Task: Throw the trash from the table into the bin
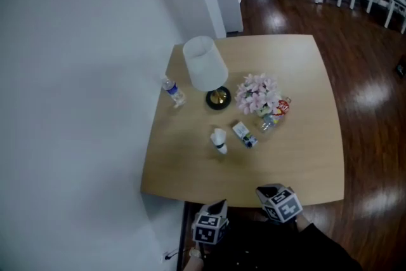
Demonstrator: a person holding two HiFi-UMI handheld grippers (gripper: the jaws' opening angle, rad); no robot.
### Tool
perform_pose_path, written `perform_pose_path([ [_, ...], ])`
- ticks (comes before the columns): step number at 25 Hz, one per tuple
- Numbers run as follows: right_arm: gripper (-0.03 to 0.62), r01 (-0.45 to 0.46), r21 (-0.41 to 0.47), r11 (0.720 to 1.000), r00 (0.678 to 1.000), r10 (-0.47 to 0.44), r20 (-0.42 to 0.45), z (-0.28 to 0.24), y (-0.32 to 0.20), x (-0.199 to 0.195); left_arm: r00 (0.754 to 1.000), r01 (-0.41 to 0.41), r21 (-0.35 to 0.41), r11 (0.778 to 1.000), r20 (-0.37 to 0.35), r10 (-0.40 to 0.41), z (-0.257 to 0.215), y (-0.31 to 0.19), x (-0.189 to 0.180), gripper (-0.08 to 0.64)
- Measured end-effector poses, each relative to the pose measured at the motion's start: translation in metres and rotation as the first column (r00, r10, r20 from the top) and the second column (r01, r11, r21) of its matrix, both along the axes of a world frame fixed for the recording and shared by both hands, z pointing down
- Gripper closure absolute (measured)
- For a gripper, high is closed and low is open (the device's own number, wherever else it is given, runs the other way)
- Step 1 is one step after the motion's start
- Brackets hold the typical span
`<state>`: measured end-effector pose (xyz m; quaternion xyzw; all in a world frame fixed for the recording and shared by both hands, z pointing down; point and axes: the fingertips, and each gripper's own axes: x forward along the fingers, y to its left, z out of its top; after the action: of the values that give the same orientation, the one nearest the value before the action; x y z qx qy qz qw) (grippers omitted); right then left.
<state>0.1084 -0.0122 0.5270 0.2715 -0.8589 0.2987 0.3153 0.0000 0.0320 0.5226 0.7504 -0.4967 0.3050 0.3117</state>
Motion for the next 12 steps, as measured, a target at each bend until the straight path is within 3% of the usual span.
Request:
perform_pose_path([
  [5,0.586,-0.025,0.003,1.000,1.000,0.025,0.018,0.002,-0.019,0.014,0.999,0.002,-0.004,1.000,0.032,-0.002,0.007,-0.031,0.005,0.560],
  [12,0.586,-0.046,-0.039,0.998,0.999,0.047,0.025,0.015,-0.037,0.037,0.987,0.099,0.007,0.995,0.128,-0.099,0.030,-0.109,-0.019,0.560],
])
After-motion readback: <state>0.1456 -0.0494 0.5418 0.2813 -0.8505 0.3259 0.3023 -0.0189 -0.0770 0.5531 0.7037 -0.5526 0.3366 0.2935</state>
